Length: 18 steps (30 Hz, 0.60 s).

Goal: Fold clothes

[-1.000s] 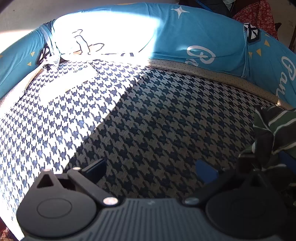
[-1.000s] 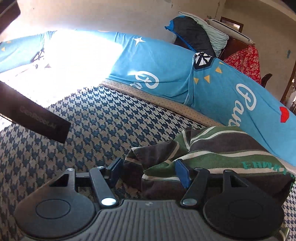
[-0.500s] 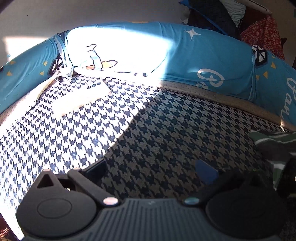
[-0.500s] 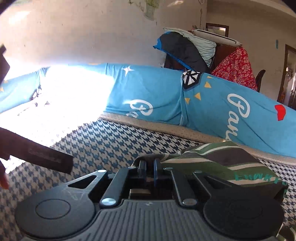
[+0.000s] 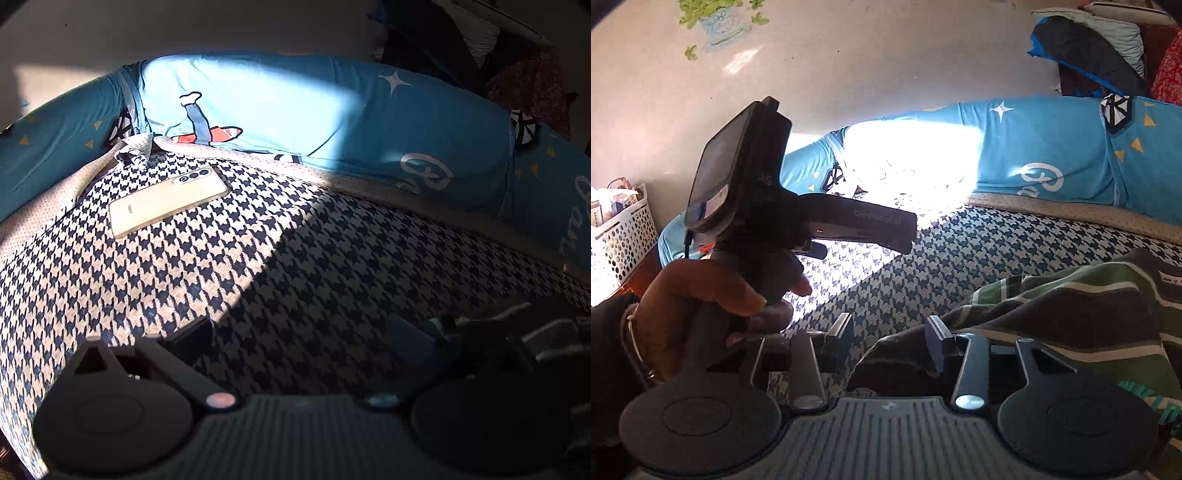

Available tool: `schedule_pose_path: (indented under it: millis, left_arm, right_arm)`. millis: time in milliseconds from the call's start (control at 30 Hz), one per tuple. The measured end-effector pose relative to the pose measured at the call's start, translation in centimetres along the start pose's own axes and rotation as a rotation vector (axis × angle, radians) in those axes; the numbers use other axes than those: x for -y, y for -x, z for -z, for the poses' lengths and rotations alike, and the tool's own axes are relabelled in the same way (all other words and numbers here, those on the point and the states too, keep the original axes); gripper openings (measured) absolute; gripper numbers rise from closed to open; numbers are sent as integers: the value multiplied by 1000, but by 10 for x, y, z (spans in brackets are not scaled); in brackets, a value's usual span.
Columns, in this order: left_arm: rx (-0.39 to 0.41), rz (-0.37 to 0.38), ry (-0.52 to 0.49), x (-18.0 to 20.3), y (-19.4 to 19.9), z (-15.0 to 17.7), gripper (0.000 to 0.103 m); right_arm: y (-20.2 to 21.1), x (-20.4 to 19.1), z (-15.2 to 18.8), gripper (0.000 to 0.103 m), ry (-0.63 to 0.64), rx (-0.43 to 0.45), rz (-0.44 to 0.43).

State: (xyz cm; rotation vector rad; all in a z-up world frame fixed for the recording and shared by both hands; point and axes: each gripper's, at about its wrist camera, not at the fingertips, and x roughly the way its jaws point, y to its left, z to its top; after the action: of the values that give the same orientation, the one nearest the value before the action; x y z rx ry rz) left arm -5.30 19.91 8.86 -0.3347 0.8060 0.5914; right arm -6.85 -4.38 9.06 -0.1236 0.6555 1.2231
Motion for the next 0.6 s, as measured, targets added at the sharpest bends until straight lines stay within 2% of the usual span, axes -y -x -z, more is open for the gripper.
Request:
schedule_pose_path:
  millis: [67,133,367,500,600]
  left_arm:
    - [-12,20,-12,5,0,4,103]
    - [-25,44,-26,11,-2,7,103]
    - [-89,163,-97,35,-8,22,103]
    - [-128,204,-142,51,-13,31,103]
    - [-158,206,-177,62,-19,39,103]
  right_arm:
    - [9,-2,-1,58,18,26,6]
    - [17,5,-2,65,4,59,54]
    - [43,54,-10,65,-123,119,299]
    - [63,88,-11,65,-220,162,434]
    - [74,113,-8,65,-299,178,517]
